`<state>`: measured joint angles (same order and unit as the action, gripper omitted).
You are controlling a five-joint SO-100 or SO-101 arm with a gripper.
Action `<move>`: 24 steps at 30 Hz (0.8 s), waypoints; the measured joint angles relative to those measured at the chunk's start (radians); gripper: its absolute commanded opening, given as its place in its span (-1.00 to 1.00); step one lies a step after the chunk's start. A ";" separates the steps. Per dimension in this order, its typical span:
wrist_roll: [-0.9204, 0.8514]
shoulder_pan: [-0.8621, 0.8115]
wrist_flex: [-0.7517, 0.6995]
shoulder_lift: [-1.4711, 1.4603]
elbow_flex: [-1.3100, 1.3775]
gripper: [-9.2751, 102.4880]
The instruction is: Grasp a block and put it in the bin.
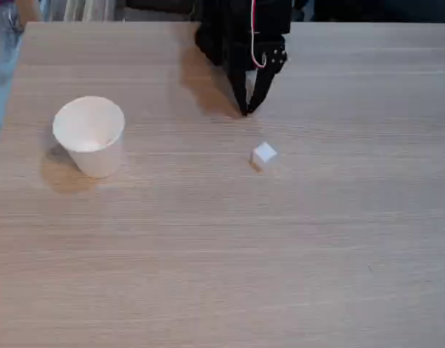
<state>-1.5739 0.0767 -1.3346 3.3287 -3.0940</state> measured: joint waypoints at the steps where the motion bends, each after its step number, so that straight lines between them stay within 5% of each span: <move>1: 0.000 0.000 0.000 0.000 0.000 -0.83; 24: -0.083 -0.020 0.074 0.000 0.005 -0.81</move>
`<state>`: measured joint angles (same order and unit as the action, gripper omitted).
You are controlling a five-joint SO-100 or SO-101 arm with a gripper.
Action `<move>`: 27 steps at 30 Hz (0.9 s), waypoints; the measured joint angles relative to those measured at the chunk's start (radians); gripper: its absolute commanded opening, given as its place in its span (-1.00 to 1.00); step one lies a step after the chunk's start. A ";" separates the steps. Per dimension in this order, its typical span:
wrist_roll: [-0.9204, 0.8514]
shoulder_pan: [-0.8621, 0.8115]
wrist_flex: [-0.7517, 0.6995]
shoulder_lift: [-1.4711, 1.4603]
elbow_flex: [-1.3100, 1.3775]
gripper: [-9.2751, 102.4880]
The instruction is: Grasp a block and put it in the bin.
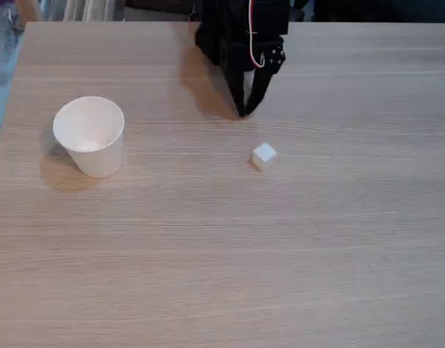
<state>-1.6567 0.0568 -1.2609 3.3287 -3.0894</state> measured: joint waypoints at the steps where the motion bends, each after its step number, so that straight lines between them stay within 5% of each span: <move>1: -0.003 0.012 0.029 -0.008 0.003 -0.80; 13: -0.114 0.083 0.298 -0.175 0.104 -0.78; 27: -0.279 0.115 0.387 -0.184 0.104 -0.73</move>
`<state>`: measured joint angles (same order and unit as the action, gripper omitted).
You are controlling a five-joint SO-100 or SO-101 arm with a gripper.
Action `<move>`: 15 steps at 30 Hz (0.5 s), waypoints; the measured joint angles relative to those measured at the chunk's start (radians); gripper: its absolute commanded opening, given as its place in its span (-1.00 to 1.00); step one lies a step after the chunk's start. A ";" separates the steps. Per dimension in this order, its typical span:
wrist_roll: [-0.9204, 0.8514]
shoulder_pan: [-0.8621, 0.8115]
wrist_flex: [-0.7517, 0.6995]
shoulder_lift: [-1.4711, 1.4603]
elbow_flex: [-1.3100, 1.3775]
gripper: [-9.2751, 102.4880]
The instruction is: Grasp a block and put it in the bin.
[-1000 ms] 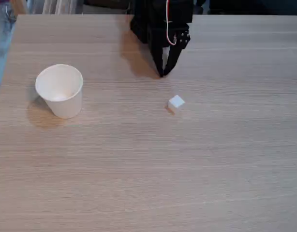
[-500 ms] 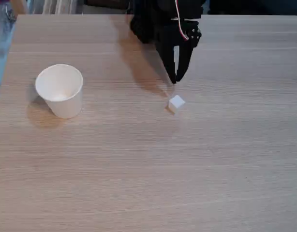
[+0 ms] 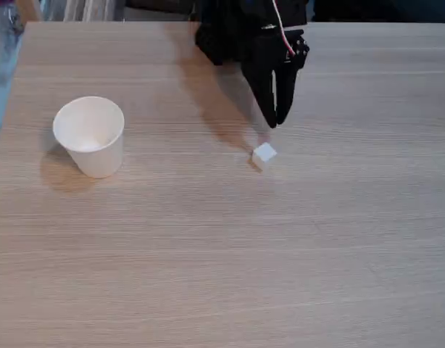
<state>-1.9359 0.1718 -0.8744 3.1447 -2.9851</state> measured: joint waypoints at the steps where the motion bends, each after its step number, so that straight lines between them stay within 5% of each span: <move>1: -0.005 0.002 0.011 -0.014 0.000 -0.74; 15: -0.083 -0.006 0.176 -0.213 0.017 -0.74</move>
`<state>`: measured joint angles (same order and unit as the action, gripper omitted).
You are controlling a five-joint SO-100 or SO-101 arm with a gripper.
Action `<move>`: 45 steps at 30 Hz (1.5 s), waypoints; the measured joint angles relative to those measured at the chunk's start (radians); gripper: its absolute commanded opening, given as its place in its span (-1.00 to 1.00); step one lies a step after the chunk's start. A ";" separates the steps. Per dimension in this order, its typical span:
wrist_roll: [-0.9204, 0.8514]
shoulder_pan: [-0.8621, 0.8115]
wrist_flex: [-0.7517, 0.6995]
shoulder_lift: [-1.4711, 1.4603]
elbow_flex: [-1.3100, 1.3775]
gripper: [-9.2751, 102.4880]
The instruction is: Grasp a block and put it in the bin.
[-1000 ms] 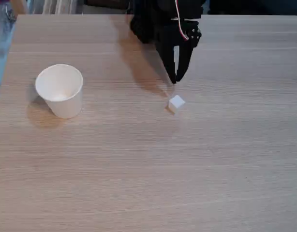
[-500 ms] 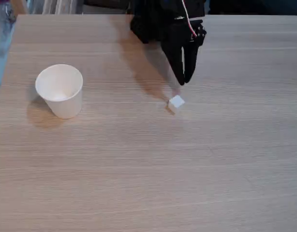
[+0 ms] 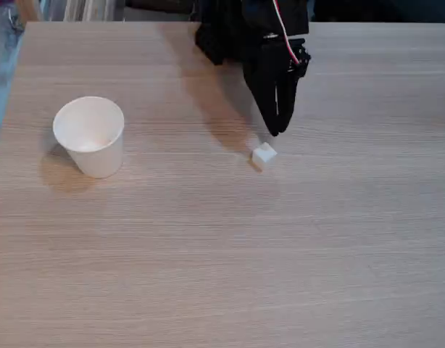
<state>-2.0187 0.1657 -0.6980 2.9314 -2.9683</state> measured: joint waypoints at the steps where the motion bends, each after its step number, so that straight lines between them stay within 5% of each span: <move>1: -0.003 0.000 0.005 -0.018 0.008 -0.74; 21: -0.137 -0.060 -0.083 -0.256 0.163 -0.77; 45: -0.195 -0.132 -0.126 -0.451 0.249 -0.38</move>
<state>-2.2135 0.0337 -0.8237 2.4804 -2.7197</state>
